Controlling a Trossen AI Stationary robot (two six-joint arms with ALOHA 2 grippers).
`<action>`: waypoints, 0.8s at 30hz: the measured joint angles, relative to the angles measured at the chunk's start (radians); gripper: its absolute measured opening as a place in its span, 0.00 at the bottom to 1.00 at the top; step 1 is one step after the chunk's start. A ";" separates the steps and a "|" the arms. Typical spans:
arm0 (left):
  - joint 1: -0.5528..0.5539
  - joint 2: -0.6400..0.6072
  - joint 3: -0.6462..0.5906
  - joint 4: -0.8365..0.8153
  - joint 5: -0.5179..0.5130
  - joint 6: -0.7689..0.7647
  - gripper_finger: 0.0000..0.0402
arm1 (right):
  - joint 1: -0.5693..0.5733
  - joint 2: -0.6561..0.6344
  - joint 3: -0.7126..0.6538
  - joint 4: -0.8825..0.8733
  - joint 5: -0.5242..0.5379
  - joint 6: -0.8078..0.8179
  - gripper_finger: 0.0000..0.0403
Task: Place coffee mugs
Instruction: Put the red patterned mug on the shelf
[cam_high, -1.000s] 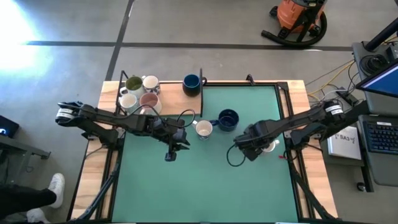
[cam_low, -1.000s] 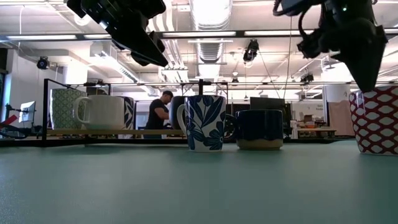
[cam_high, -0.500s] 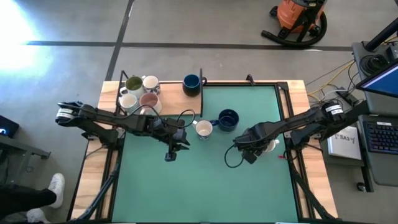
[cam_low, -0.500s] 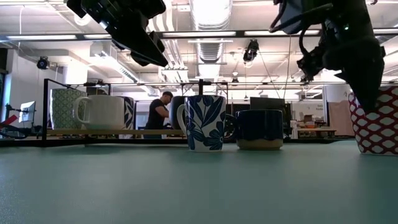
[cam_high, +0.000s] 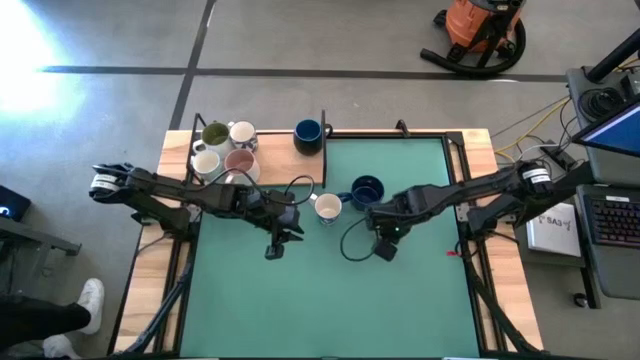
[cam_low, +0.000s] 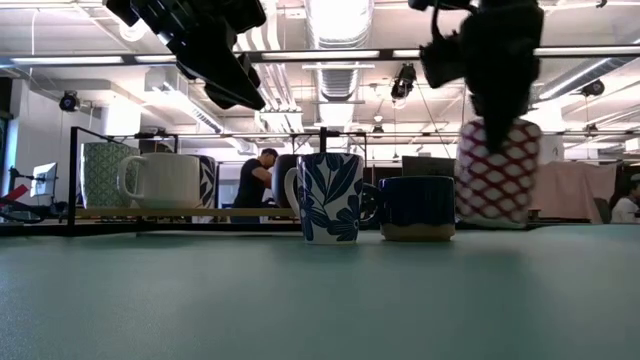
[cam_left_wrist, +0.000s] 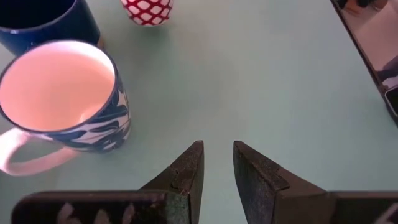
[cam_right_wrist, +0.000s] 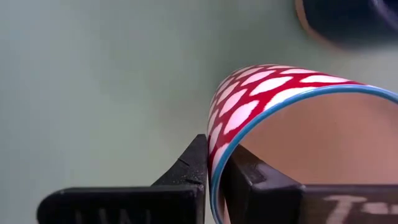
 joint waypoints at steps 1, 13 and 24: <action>0.000 0.000 0.000 0.000 0.000 -0.013 0.17 | -0.006 0.000 0.000 0.026 0.000 -0.015 0.04; 0.002 0.000 0.001 -0.027 -0.114 -0.169 0.17 | -0.051 0.012 0.003 0.183 0.028 -0.105 0.03; 0.002 -0.008 0.002 -0.094 -0.125 -0.186 0.17 | -0.049 0.188 0.138 0.200 0.001 -0.232 0.03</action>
